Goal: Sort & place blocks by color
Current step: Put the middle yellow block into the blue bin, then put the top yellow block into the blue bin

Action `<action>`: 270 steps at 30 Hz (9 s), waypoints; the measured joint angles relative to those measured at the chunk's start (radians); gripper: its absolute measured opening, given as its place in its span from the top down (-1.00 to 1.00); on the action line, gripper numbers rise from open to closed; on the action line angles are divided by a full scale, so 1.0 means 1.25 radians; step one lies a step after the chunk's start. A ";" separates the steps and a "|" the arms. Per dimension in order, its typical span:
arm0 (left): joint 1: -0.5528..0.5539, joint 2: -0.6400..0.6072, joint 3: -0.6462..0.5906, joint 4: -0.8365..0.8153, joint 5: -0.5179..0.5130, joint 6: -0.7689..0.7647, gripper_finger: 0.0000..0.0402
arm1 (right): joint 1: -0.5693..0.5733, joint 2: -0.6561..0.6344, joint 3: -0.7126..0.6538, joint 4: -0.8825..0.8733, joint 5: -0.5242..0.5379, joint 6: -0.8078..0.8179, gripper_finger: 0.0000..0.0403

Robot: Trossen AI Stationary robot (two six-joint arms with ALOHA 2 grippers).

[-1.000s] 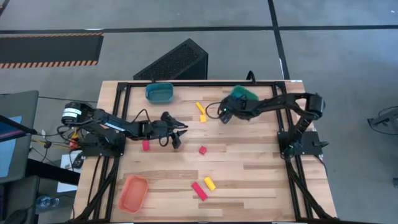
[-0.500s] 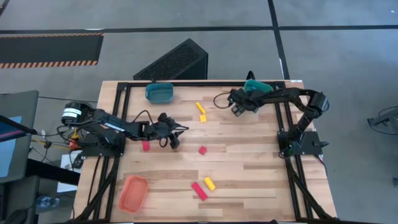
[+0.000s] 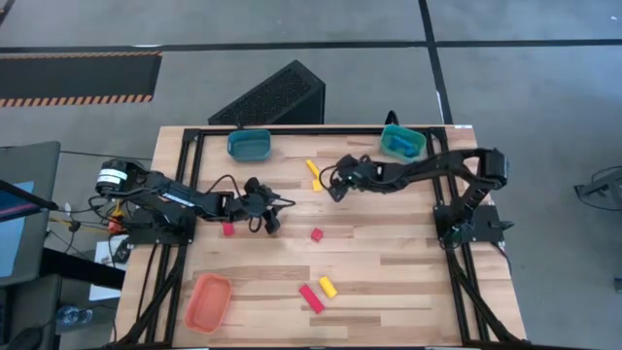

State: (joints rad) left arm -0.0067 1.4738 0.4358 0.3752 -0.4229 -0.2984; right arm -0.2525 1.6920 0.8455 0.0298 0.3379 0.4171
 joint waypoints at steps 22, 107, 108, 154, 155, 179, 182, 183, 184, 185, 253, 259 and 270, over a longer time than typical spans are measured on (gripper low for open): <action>0.000 0.000 -0.001 0.009 -0.006 0.049 0.23 | 0.069 0.245 0.150 0.166 0.025 -0.048 -0.40; 0.174 0.002 0.000 0.463 0.570 -0.197 -0.08 | 0.354 0.037 0.183 0.072 0.334 -0.530 0.37; 0.175 0.002 0.000 0.463 0.566 -0.198 -0.08 | 0.354 0.037 0.183 0.077 0.334 -0.530 0.37; 0.177 0.003 0.042 0.412 0.468 -0.310 -0.08 | 0.303 0.035 0.185 0.224 0.320 -0.827 0.36; 0.178 0.003 0.042 0.412 0.468 -0.313 -0.17 | 0.303 0.035 0.185 0.226 0.321 -0.837 0.36; 0.181 0.000 0.043 0.442 0.528 -0.112 0.47 | 0.312 0.038 0.183 0.221 0.316 -0.833 0.35; 0.185 -0.001 0.044 0.422 0.540 -0.104 0.47 | 0.321 0.040 0.182 0.218 0.317 -0.796 0.30; 0.195 -0.003 0.045 0.415 0.547 -0.099 0.47 | 0.322 0.040 0.182 0.217 0.316 -0.774 0.26; 0.207 -0.010 0.046 0.401 0.554 -0.093 0.47 | 0.321 0.040 0.182 0.216 0.313 -0.746 0.22; 0.224 -0.019 0.046 0.385 0.560 -0.085 0.47 | 0.320 0.040 0.182 0.217 0.308 -0.710 0.18; 0.580 -0.094 0.193 -0.239 0.146 0.190 -0.10 | 0.010 0.038 0.192 -0.049 0.039 0.027 -0.03; 0.535 -0.207 0.183 -0.231 0.187 0.309 -0.10 | -0.006 0.135 0.269 -0.133 0.007 0.033 -0.06; 0.517 -0.265 0.182 -0.406 0.230 0.289 -0.11 | -0.021 0.334 0.511 -0.397 -0.002 0.035 -0.04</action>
State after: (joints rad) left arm 0.6392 1.1429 0.6640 -0.1322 -0.1356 0.0626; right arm -0.2784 2.1090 1.4847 -0.4670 0.3351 0.4605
